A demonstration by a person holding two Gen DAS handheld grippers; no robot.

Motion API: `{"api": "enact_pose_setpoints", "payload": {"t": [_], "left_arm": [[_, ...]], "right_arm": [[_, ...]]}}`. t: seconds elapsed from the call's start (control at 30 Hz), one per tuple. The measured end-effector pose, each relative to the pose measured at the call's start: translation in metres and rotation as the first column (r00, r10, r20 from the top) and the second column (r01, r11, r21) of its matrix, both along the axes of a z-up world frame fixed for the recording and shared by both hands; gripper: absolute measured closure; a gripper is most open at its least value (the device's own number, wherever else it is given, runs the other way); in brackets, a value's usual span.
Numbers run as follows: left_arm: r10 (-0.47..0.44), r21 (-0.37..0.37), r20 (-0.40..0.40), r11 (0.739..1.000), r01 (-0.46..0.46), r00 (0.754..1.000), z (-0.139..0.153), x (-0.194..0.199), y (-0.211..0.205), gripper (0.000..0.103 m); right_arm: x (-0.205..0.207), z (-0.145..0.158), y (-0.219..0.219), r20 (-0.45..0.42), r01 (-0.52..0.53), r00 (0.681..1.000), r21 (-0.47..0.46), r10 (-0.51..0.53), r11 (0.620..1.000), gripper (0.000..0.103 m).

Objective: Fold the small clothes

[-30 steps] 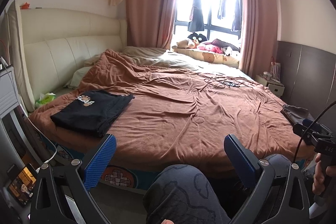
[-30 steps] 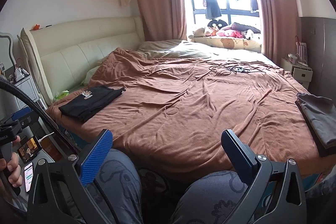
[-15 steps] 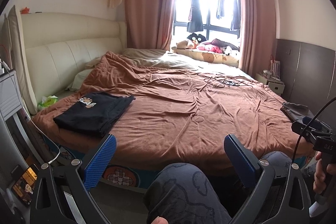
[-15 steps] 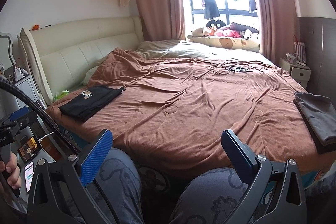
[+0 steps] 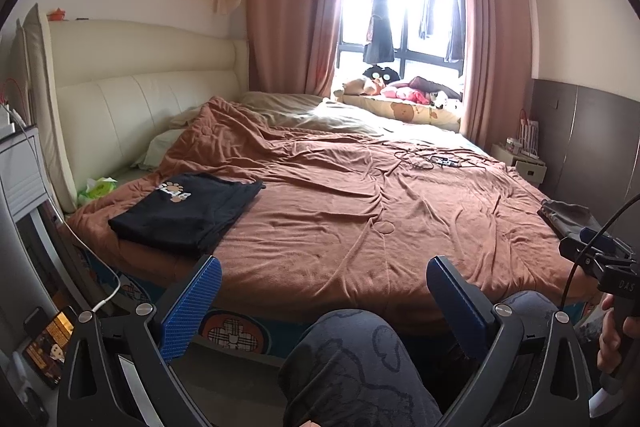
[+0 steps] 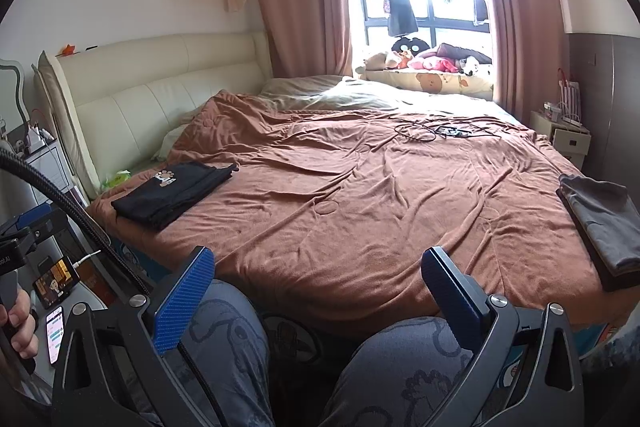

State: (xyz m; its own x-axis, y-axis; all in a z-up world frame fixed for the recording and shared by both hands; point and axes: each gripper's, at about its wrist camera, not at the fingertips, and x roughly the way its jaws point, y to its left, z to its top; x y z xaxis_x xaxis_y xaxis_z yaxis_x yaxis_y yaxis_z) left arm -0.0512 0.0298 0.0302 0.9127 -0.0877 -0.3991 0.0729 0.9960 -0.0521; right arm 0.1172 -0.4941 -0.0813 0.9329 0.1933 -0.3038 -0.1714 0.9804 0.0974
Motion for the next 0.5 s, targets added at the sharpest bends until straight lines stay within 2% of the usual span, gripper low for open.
{"api": "enact_pose_setpoints", "payload": {"t": [0.5], "left_arm": [[0.0, -0.001, 0.002, 1.0, 0.0, 1.0, -0.001, -0.001, -0.001, 0.0]], "right_arm": [[-0.005, -0.005, 0.008, 0.068, 0.02, 0.998, -0.055, -0.016, 0.998, 0.0]]}}
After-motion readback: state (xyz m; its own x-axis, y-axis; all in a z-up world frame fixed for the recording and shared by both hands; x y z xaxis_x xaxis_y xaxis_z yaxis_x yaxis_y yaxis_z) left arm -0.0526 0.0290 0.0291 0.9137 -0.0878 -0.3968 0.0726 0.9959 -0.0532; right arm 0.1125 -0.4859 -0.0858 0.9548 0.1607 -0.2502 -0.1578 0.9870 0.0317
